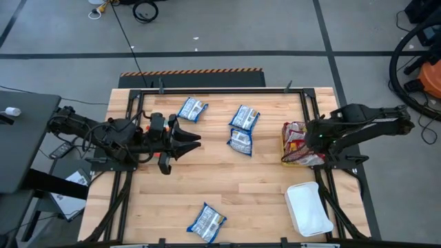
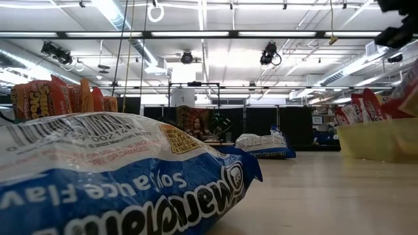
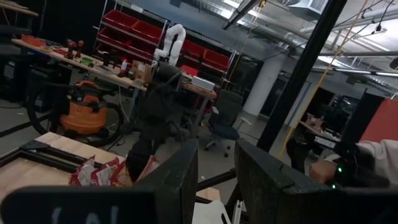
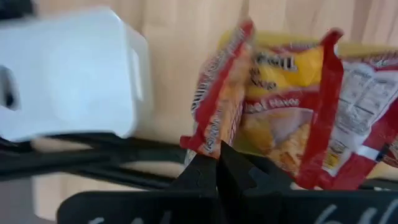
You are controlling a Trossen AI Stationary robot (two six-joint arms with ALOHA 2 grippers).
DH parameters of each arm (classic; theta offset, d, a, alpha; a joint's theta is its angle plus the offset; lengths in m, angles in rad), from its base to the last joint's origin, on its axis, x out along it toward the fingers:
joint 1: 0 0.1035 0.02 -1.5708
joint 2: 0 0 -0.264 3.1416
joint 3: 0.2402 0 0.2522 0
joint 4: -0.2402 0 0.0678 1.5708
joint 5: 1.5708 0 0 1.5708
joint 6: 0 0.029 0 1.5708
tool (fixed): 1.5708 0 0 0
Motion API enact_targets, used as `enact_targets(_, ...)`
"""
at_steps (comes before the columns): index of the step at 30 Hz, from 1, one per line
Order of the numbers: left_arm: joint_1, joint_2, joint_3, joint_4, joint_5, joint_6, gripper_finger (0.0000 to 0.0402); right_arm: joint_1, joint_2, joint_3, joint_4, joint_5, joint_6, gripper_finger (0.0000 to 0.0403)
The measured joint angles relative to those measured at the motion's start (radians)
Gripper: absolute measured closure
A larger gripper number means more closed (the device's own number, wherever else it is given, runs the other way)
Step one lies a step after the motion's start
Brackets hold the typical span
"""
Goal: Sort Maruchan noodles
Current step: Put the red noodle pack into the yellow bin
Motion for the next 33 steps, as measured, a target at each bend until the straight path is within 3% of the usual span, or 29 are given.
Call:
enact_targets(8,0.002,-0.004,0.000,-0.006,0.000,0.060,0.0292,0.000,0.188,-0.088,-0.001,0.014,-0.080,0.0400)
enact_targets(15,0.002,-0.050,0.000,-0.118,-0.030,0.046,0.0292,0.000,0.332,0.013,-0.001,0.071,-0.151,0.0399)
enact_targets(18,0.002,-0.058,0.000,-0.176,-0.075,0.027,0.0292,0.000,0.378,0.040,0.001,0.162,-0.212,0.0398)
enact_targets(24,0.014,-0.049,0.000,-0.286,-0.170,0.019,0.0292,-0.045,0.461,0.022,0.016,0.453,-0.321,0.0395)
enact_targets(26,0.029,-0.048,0.000,-0.384,-0.189,-0.025,0.0292,-0.063,0.468,0.033,0.046,0.450,-0.310,0.0392)
enact_targets(30,0.063,-0.042,0.000,-0.578,-0.196,-0.134,0.0292,-0.073,0.455,0.043,0.087,0.317,-0.260,0.0380)
enact_targets(33,0.067,-0.002,0.000,-0.667,-0.189,-0.166,0.0292,-0.068,0.455,0.043,0.081,0.303,-0.188,0.0366)
